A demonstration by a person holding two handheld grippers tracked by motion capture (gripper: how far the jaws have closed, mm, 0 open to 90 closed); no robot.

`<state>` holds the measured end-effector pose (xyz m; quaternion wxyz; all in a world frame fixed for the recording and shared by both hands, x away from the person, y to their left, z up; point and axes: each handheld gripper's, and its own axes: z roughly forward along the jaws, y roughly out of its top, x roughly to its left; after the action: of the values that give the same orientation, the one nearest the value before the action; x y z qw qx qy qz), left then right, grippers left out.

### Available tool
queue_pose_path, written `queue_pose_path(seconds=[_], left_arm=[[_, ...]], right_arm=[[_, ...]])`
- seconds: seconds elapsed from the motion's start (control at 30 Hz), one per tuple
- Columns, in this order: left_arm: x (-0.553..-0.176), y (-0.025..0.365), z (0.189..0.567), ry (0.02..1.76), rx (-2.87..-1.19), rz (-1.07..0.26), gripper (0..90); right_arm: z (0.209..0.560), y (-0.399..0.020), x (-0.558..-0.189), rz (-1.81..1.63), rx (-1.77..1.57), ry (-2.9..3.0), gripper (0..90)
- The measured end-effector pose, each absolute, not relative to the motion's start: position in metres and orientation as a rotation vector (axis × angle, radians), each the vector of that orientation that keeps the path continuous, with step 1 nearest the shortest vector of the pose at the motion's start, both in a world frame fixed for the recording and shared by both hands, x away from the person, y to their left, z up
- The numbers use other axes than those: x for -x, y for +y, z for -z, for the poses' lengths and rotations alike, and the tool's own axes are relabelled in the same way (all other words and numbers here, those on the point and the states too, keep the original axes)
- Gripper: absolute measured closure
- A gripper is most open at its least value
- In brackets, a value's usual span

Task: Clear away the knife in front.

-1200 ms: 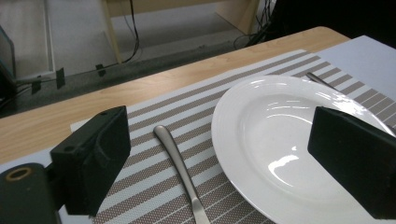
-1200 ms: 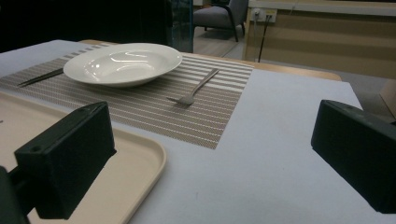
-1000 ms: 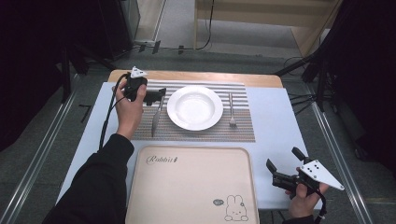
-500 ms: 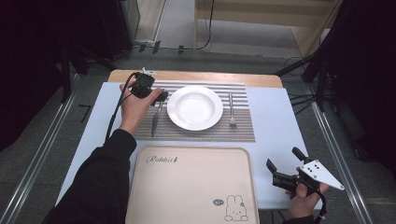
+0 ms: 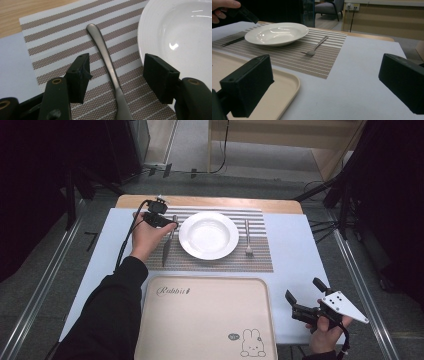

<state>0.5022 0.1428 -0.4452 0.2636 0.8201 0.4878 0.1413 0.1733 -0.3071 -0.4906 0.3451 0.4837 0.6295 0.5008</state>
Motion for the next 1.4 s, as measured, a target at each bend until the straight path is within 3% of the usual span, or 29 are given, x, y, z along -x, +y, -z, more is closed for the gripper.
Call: queue_pose_path(seconds=[0.43, 0.73, 1.4], left_arm=[[-0.506, 0.144, 0.455, 1.389, -2.285, -0.304, 56.4], [-0.506, 0.14, 0.463, 1.401, -2.333, -0.257, 62.3], [-0.505, 0.133, 0.475, 1.404, -2.402, -0.32, 63.1]], right_arm=[[0.491, -0.306, -0.174, -1.297, -1.266, 1.637, 0.0], [0.491, -0.307, -0.174, -1.294, -1.269, 1.636, 0.0], [0.491, -0.307, -0.175, -1.289, -1.279, 1.639, 0.0]])
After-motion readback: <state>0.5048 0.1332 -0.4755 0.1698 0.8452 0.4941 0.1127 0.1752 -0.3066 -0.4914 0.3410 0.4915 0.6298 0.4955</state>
